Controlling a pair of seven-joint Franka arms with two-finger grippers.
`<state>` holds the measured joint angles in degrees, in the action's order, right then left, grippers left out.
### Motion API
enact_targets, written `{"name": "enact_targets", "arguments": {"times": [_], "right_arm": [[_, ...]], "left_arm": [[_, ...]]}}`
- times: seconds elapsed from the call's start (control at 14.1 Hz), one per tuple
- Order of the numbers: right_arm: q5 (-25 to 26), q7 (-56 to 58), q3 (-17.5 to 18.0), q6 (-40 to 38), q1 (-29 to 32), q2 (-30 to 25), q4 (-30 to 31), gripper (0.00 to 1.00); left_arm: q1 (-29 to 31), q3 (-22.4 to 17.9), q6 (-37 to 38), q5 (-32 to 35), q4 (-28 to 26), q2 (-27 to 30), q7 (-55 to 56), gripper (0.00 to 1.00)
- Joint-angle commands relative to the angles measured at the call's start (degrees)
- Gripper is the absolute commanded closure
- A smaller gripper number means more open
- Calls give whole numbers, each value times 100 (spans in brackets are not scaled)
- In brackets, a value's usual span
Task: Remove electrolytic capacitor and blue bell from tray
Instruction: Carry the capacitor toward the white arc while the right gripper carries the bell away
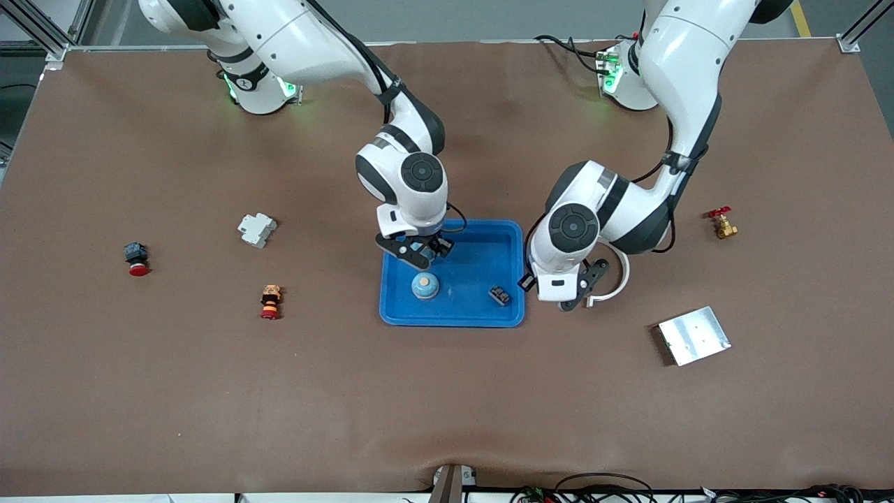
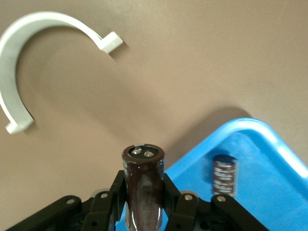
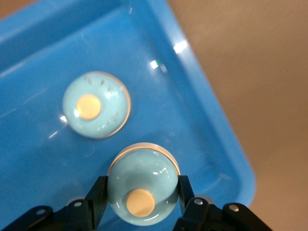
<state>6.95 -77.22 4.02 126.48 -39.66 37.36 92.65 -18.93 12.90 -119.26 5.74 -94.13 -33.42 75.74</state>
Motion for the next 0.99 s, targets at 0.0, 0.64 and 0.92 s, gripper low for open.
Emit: {"name": "enact_targets", "arguments": {"times": [0.0, 0.64, 0.92], "right_arm": [[87, 347, 37, -273, 230, -579, 339, 100], [34, 2315, 63, -273, 1232, -2399, 2080, 100], [-10, 3132, 72, -255, 1662, -3189, 2818, 100]], "left_arm": [[301, 37, 52, 137, -710, 598, -1057, 100], [1487, 46, -317, 146, -2249, 1628, -4459, 100], [2155, 72, -668, 707, -2504, 1637, -5594, 100]]}}
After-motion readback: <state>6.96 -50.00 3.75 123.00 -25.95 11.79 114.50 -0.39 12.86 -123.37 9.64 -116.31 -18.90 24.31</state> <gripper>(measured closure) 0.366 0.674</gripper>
